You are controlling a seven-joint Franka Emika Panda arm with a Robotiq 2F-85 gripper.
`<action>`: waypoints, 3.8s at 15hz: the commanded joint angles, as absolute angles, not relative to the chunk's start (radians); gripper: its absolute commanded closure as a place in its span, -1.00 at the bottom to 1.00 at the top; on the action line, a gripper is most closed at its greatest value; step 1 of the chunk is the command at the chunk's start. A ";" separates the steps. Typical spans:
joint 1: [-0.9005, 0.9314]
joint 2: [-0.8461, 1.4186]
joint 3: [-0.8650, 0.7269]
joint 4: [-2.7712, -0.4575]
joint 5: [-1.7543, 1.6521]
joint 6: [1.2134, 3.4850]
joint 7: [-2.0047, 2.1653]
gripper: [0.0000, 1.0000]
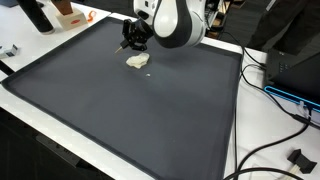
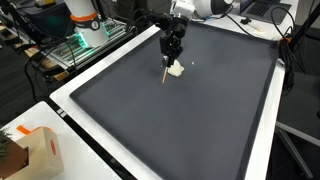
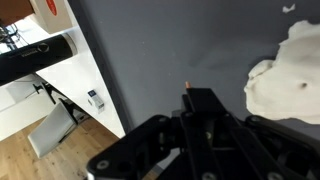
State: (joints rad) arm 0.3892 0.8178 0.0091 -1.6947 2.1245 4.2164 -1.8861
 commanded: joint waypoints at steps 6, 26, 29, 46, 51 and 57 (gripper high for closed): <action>0.211 0.678 0.218 -1.755 2.145 4.223 -2.056 0.94; -0.047 0.472 0.413 -1.724 2.524 4.153 -2.647 0.74; -0.043 0.476 0.413 -1.724 2.524 4.154 -2.646 0.94; -0.506 0.741 1.020 -1.778 2.328 3.945 -2.740 0.94; -0.601 0.872 1.157 -1.779 2.228 3.964 -2.740 0.94; -0.662 0.973 1.226 -1.761 2.194 4.000 -2.740 0.94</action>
State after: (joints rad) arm -0.6199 0.9101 1.1830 -1.7661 2.2124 3.9662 -2.7141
